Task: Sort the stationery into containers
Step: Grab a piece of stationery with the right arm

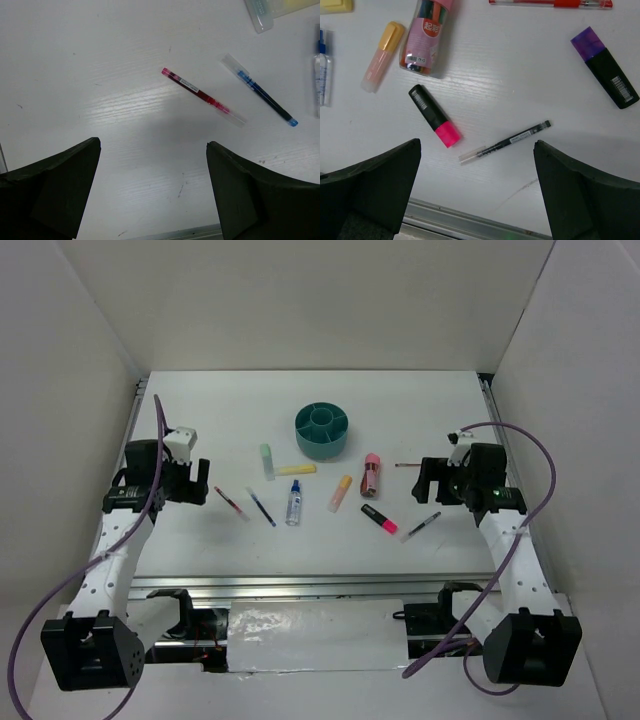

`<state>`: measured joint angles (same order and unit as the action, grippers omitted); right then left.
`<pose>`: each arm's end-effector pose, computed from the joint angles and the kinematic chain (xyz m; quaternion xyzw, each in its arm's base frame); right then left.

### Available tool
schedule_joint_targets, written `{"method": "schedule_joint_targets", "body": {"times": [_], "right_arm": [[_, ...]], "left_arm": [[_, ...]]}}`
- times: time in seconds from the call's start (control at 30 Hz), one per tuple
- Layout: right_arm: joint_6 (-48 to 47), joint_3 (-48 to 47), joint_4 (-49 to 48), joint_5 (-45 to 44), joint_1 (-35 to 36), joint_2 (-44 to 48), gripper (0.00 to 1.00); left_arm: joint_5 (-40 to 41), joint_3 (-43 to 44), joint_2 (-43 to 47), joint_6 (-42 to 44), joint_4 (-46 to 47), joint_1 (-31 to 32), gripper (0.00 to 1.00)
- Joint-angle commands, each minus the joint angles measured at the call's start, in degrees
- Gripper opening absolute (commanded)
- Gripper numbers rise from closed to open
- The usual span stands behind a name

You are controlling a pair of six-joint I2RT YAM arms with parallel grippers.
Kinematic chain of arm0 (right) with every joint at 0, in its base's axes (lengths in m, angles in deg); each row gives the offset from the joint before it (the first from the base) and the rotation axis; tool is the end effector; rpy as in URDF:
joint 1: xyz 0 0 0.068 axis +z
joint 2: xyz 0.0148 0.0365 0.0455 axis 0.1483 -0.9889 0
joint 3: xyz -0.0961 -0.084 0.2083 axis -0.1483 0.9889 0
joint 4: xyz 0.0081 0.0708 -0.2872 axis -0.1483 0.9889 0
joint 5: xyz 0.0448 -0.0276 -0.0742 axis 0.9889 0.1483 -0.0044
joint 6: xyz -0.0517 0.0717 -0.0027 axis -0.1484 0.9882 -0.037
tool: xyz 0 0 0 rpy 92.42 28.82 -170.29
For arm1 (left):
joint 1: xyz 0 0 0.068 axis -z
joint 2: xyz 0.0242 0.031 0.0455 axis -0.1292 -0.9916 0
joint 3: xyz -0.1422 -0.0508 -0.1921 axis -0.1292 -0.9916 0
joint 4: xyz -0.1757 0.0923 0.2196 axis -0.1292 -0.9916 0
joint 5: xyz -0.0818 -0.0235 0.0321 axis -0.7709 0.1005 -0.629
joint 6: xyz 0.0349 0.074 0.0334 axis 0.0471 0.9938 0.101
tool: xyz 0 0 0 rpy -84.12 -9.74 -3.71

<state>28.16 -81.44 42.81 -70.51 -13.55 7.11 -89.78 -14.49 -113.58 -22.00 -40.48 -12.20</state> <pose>0.2825 -0.0013 0.2137 -0.0258 0.9132 0.1192 0.3889 0.3023 0.0154 0.2279 0.0477 0.9020 -0.0117 0.4288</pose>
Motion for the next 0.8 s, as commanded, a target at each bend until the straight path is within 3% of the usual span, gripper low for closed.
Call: {"method": "schedule_joint_targets", "body": {"times": [0.0,0.23,0.4,0.77], "right_arm": [[0.58,-2.45,0.17,-0.14,0.01,-1.80,1.00],[3.04,-6.04,2.19,0.48,2.28,-6.63,1.00],[6.37,-11.58,5.26,1.18,4.66,-15.39,1.00],[14.02,-44.34,19.86,-3.65,14.24,-48.63,0.94]], "left_arm": [[0.21,0.29,1.35,-0.12,1.72,-0.41,0.99],[6.54,0.64,0.56,-3.99,3.39,-0.50,0.98],[6.98,0.55,0.65,-4.87,4.01,-0.41,0.98],[6.89,1.17,-1.46,-6.01,3.30,-0.67,0.98]]}}
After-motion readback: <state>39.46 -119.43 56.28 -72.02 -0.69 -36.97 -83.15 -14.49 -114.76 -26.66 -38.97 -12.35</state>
